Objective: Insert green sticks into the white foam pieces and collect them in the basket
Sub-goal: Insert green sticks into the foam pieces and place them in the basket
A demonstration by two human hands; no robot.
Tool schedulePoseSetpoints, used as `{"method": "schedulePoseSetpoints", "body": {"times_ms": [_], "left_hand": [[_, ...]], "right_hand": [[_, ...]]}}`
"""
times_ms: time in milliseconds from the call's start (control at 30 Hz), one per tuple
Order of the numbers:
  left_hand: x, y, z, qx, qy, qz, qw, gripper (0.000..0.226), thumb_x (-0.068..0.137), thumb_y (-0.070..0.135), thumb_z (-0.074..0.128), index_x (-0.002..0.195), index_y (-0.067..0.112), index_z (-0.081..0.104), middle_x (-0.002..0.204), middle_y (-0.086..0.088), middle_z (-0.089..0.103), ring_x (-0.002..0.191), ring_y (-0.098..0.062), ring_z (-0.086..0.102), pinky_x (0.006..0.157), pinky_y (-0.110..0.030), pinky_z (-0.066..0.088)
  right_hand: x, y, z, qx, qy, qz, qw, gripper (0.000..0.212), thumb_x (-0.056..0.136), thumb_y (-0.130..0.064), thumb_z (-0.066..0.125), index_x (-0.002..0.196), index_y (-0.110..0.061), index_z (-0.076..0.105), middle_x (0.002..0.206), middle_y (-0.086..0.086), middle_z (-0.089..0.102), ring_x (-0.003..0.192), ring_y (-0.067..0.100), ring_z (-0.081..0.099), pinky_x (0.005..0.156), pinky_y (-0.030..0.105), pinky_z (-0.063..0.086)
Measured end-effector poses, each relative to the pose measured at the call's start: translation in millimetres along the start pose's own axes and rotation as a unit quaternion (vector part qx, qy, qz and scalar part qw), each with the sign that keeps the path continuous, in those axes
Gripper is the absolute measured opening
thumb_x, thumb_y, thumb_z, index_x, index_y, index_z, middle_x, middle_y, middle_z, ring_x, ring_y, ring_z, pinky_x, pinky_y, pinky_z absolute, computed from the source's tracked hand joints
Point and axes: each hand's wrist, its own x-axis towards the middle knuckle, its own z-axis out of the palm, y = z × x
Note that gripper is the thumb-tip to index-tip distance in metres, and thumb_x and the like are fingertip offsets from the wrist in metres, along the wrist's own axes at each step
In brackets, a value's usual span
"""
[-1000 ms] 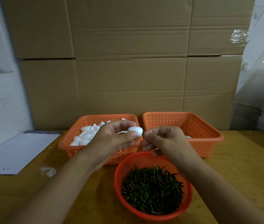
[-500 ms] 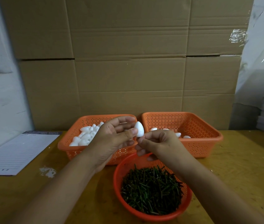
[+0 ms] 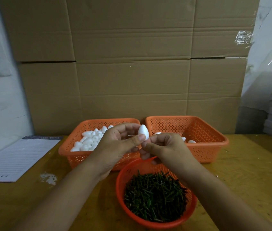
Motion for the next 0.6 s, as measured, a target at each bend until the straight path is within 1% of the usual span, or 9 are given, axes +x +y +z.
{"method": "schedulePoseSetpoints", "body": {"times_ms": [133,200,267,333,500,600], "left_hand": [[-0.5,1.1,-1.4,-0.01,-0.017,-0.015,1.0,0.052,0.077,0.033,0.074,0.123,0.01,0.066,0.112,-0.007,0.075,0.109,-0.025,0.069,0.098,-0.045,0.053],[-0.9,1.4,-2.3,-0.017,-0.024,-0.022,0.999,0.049,0.08,0.03,0.072,0.124,0.009,0.066,0.11,-0.009,0.075,0.107,-0.025,0.069,0.101,-0.049,0.051],[-1.1,1.7,-3.0,-0.022,-0.029,-0.026,0.999,0.047,0.083,0.028,0.071,0.125,0.008,0.065,0.108,-0.01,0.074,0.105,-0.024,0.068,0.102,-0.05,0.051],[-0.9,2.0,-3.3,-0.022,-0.034,-0.027,0.999,0.046,0.084,0.026,0.07,0.126,0.006,0.064,0.107,-0.01,0.074,0.103,-0.022,0.068,0.101,-0.047,0.053],[-0.4,1.8,-4.6,-0.026,-0.05,-0.023,0.998,0.044,0.085,0.026,0.068,0.125,0.007,0.065,0.105,-0.007,0.075,0.102,-0.019,0.07,0.087,-0.031,0.056],[0.2,0.9,-5.3,-0.028,-0.046,-0.021,0.998,0.044,0.085,0.027,0.068,0.125,0.01,0.065,0.107,-0.007,0.075,0.103,-0.019,0.07,0.084,-0.028,0.057]], "right_hand": [[-0.4,-1.4,-2.3,0.007,-0.019,0.002,1.0,0.014,0.096,-0.014,0.063,0.091,-0.006,0.074,0.083,0.006,0.077,0.075,0.016,0.073,0.058,0.019,0.053],[-0.7,-1.7,-2.9,0.01,-0.031,0.001,0.999,0.015,0.097,-0.016,0.062,0.091,-0.008,0.074,0.084,0.005,0.077,0.076,0.016,0.074,0.059,0.019,0.053],[-1.0,-1.5,-3.2,0.011,-0.042,-0.001,0.999,0.016,0.098,-0.017,0.061,0.092,-0.009,0.074,0.085,0.004,0.077,0.077,0.017,0.074,0.059,0.02,0.053],[-1.2,-1.5,-3.6,0.009,-0.048,-0.004,0.999,0.016,0.098,-0.017,0.061,0.091,-0.01,0.074,0.086,0.004,0.077,0.078,0.018,0.074,0.06,0.02,0.054],[-1.2,-2.6,-4.6,-0.005,-0.051,-0.006,0.999,0.016,0.097,-0.016,0.061,0.089,-0.01,0.074,0.085,0.004,0.077,0.077,0.017,0.074,0.06,0.02,0.054],[-0.9,-2.2,-3.7,-0.006,-0.035,-0.004,0.999,0.016,0.097,-0.015,0.062,0.089,-0.009,0.074,0.082,0.005,0.077,0.073,0.015,0.073,0.059,0.021,0.054]]}}
